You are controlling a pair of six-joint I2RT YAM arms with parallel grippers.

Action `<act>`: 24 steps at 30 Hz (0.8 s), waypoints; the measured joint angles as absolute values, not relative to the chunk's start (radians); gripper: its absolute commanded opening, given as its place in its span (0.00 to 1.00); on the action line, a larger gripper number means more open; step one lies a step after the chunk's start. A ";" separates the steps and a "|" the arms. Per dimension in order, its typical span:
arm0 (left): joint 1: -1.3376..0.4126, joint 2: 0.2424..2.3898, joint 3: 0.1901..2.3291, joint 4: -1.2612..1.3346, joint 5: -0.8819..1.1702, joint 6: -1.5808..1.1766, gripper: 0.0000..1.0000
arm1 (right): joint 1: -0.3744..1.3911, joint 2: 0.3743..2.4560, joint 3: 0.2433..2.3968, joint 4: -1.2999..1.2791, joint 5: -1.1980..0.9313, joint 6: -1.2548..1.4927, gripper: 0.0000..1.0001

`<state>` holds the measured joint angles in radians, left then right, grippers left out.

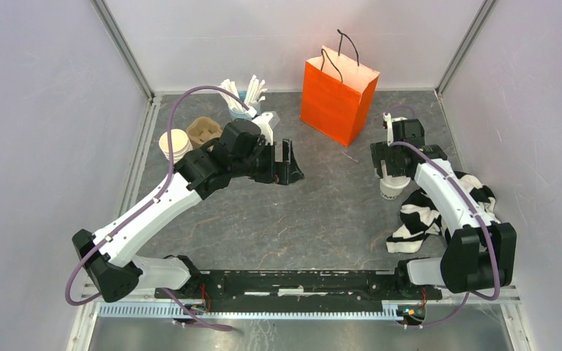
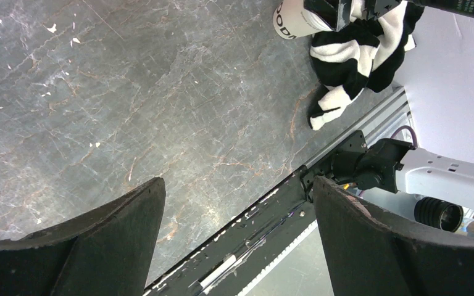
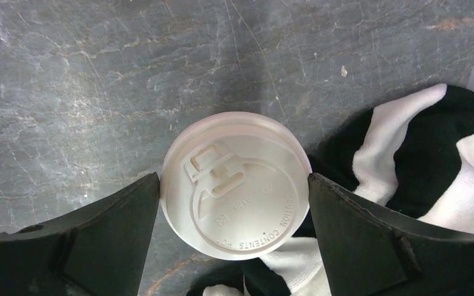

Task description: Pack the takeout coffee

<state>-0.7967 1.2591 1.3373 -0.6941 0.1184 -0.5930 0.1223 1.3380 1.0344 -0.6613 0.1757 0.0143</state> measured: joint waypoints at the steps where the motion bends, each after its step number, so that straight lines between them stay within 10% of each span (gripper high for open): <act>1: -0.796 1.262 1.346 -0.701 0.119 -0.583 0.95 | 0.122 1.338 1.034 -0.663 0.177 0.010 0.98; 24: -0.791 1.253 1.364 -0.705 0.141 -0.575 0.94 | 0.121 1.316 1.137 -0.802 0.158 -0.017 0.98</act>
